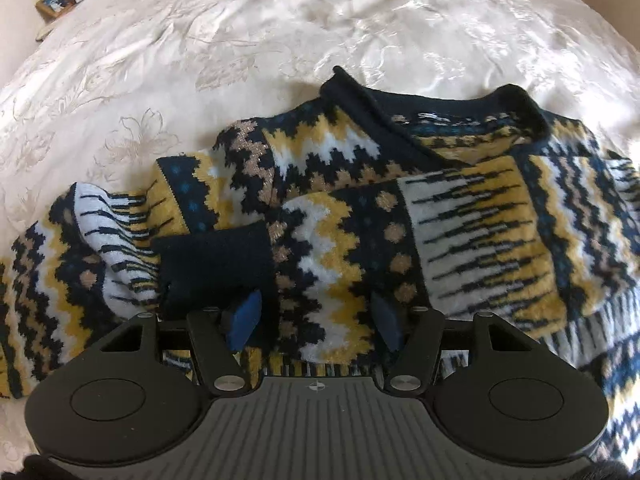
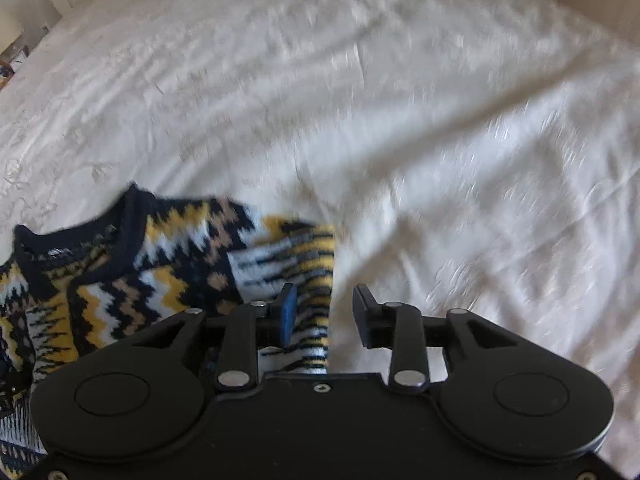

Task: Fold small clothes
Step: 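Lay the sleeve on the body and open the right gripper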

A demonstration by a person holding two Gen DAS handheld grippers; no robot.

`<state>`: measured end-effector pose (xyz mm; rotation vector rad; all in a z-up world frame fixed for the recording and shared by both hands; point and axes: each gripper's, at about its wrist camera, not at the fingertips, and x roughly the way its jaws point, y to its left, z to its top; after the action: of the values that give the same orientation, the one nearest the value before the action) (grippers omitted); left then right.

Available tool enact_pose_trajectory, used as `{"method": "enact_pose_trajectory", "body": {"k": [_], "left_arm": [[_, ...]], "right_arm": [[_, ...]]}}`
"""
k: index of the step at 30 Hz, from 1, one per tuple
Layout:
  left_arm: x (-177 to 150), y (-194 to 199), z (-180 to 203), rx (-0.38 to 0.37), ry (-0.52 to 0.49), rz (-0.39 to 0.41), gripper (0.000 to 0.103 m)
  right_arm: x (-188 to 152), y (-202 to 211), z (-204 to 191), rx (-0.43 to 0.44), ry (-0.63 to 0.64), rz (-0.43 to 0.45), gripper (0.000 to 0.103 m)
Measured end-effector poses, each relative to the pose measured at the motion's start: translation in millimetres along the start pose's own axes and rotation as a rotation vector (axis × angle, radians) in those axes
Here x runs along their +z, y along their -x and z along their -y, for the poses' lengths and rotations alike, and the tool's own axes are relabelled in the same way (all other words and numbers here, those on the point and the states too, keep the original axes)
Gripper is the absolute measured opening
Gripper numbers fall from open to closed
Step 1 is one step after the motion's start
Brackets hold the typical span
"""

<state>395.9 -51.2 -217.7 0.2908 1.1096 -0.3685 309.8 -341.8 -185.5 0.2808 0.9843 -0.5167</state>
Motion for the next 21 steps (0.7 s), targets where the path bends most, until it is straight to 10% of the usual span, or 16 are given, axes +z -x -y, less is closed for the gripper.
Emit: {"method": "enact_pose_trajectory", "body": {"k": [6, 12, 21], "left_arm": [[-24, 16, -16, -0.112, 0.065, 0.029, 0.059], [-52, 24, -40, -0.219, 0.147, -0.006, 0.06], [-85, 58, -92, -0.205, 0.305, 0.026, 0.079]], "right_arm": [[-14, 15, -31, 0.092, 0.124, 0.018, 0.063], [-40, -18, -30, -0.015, 0.147, -0.107, 0.065], [-44, 36, -41, 0.082, 0.138, -0.018, 0.099]]}}
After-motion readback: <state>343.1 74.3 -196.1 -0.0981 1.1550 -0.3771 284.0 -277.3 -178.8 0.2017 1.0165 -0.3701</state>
